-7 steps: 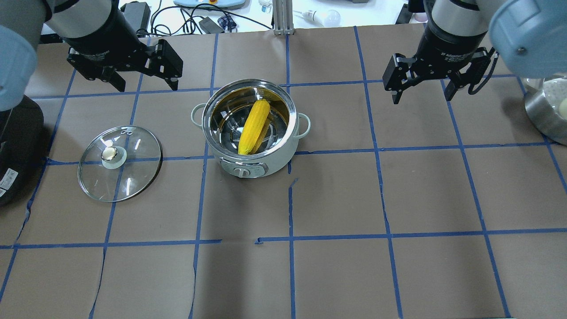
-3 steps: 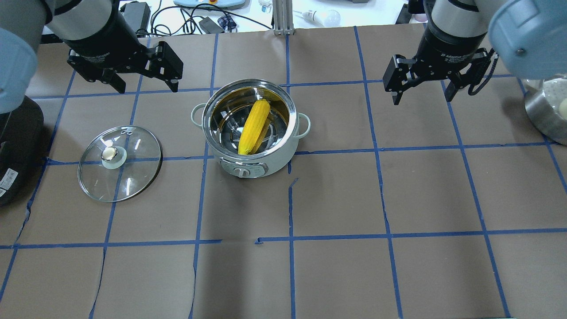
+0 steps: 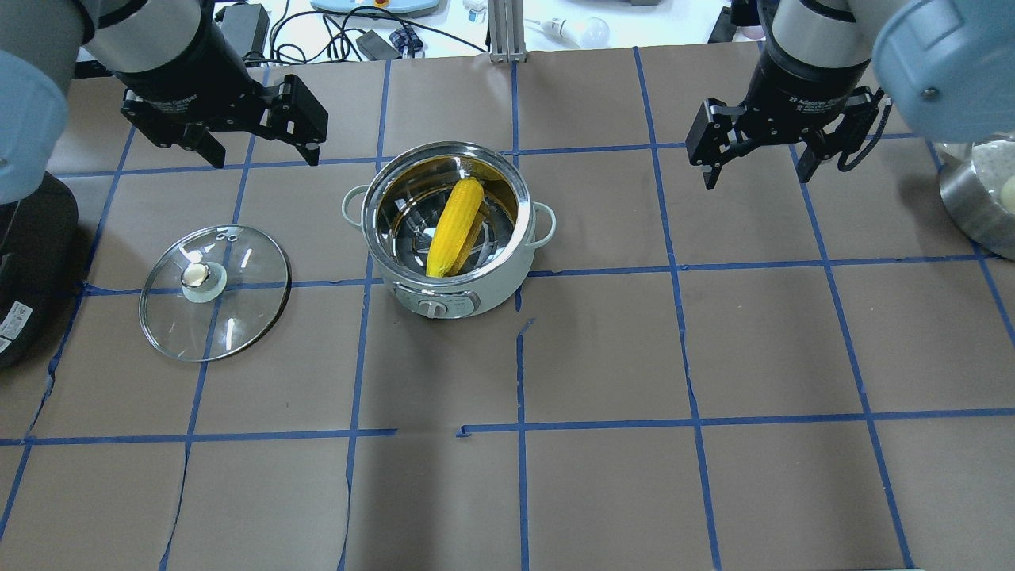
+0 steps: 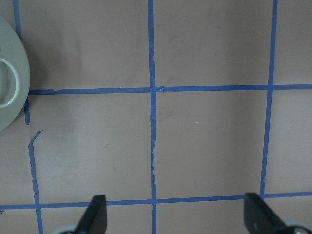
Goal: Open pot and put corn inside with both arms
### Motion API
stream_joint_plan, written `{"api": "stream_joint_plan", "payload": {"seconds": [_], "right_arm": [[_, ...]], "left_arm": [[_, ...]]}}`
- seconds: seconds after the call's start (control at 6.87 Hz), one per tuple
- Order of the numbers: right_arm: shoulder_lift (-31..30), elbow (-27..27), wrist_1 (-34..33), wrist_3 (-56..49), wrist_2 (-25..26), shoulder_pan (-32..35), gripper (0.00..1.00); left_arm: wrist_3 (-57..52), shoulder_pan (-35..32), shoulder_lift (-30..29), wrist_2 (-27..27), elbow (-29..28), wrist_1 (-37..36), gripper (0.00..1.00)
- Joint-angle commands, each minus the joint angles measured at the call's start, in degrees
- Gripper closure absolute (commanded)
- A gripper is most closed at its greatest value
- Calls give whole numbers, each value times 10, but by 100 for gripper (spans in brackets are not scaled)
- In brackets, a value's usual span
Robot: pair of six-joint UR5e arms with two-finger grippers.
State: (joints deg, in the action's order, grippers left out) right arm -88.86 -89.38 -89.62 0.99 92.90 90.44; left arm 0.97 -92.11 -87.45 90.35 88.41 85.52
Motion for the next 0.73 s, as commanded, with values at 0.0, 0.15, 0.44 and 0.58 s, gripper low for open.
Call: {"api": "stream_joint_plan", "payload": {"seconds": [0.0,0.15,0.44,0.58], "right_arm": [[0,0,0,5,-4,0,0],[0,0,-1,5,-4,0,0],[0,0,-5,6,-6,0,0],[0,0,-5,6,-5,-1,0]], "left_arm": [[1,0,0,0,-1,0,0],[1,0,0,0,0,1,0],[1,0,1,0,0,1,0],[1,0,1,0,0,1,0]]}}
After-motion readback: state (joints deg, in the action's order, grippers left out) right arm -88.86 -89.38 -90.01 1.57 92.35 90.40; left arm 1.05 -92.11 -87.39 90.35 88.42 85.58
